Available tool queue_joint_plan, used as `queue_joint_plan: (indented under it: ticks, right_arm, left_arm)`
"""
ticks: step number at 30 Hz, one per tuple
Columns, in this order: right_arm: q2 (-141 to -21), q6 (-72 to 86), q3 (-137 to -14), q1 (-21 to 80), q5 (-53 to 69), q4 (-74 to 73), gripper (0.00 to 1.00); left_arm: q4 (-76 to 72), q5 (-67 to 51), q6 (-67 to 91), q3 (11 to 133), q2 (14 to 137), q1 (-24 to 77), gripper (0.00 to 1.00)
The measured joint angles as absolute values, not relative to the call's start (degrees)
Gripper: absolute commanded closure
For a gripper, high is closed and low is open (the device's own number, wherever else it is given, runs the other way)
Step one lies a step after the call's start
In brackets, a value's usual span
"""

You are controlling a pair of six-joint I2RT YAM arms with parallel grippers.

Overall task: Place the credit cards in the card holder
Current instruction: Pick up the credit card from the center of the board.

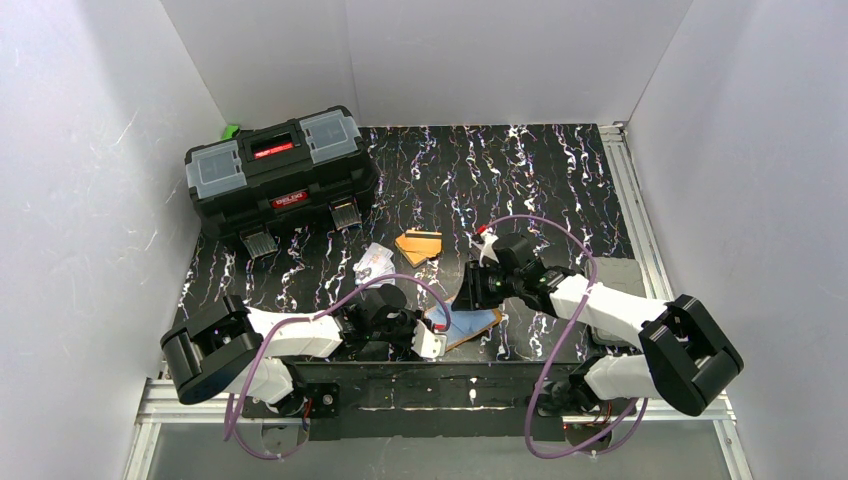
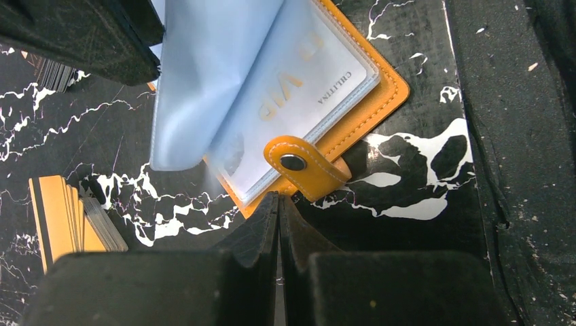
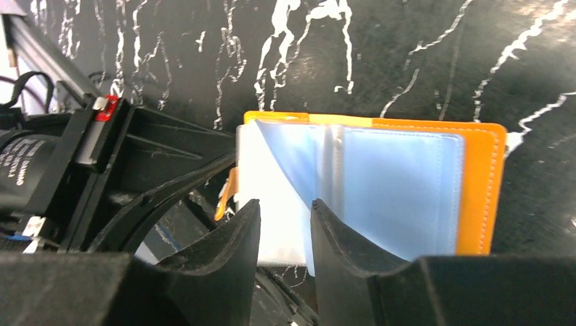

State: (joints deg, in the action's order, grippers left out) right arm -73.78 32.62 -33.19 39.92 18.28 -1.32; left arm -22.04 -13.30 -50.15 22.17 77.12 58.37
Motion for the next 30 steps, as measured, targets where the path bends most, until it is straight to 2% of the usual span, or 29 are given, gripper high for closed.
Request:
queue_joint_plan:
  ticks: [11, 21, 30]
  right_arm:
    - [-76.3, 32.3, -33.2, 39.9, 23.8, 0.5, 0.63]
    - [-75.7, 30.1, -34.4, 39.9, 19.2, -4.2, 0.64]
    - [-74.4, 29.2, -34.4, 39.9, 17.1, -5.9, 0.64]
  left_arm:
    - [-20.8, -12.8, -50.4, 22.1, 76.3, 58.4, 1.0]
    - [-18.2, -11.4, -50.5, 22.1, 74.7, 58.3, 1.0]
    - [-6.9, -11.5, -48.6, 23.2, 64.9, 55.7, 1.0]
